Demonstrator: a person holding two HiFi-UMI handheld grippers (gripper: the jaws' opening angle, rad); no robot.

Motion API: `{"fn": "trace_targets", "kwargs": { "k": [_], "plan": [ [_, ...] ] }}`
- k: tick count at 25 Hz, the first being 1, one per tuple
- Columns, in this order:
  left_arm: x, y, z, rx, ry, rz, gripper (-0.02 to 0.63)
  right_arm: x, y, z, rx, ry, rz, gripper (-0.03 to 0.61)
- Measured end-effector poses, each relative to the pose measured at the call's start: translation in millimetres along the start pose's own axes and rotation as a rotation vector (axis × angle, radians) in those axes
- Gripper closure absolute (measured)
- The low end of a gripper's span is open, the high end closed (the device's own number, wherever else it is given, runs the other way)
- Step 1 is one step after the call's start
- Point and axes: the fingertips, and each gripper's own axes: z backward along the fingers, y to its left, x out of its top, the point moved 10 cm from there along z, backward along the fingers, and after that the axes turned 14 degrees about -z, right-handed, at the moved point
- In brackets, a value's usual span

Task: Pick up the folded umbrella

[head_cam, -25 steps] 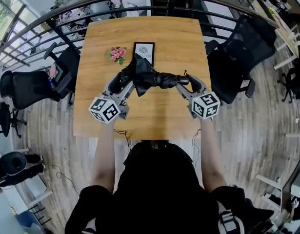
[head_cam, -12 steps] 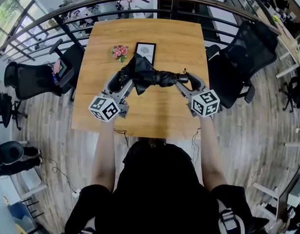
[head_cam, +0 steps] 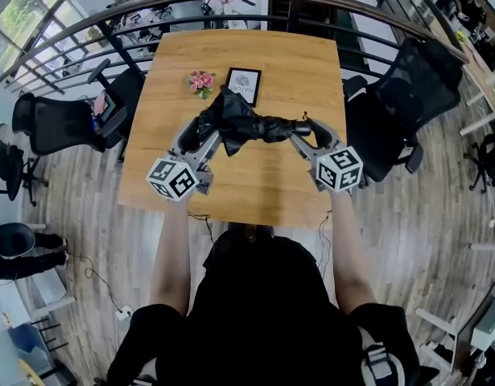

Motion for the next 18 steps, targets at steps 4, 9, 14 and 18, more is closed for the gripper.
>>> {"fn": "trace_targets", "kwargs": {
  "k": [4,9,14,18],
  "plan": [
    [2.0,-2.8,1.7,0.009,-0.004,-0.001,0.276,0.7,0.1,0.4,0.008,-0.003,-0.001,0.319],
    [3.3,-4.8,2.2,0.012,-0.004,-0.006,0.276,-0.7,-1.3,0.5,0.014,-0.004,-0.006,0.319],
    [3.0,-5.6,2.3,0.021,-0.001,-0.008,0.276,-0.6,-2.4,-0.6,0.017,-0.002,-0.008,0.318],
    [2.1,-5.3,3.0,0.027,0.000,-0.010,0.276,-3.1,-3.5,-1.7,0.019,0.003,-0.013,0.318]
  ]
}}
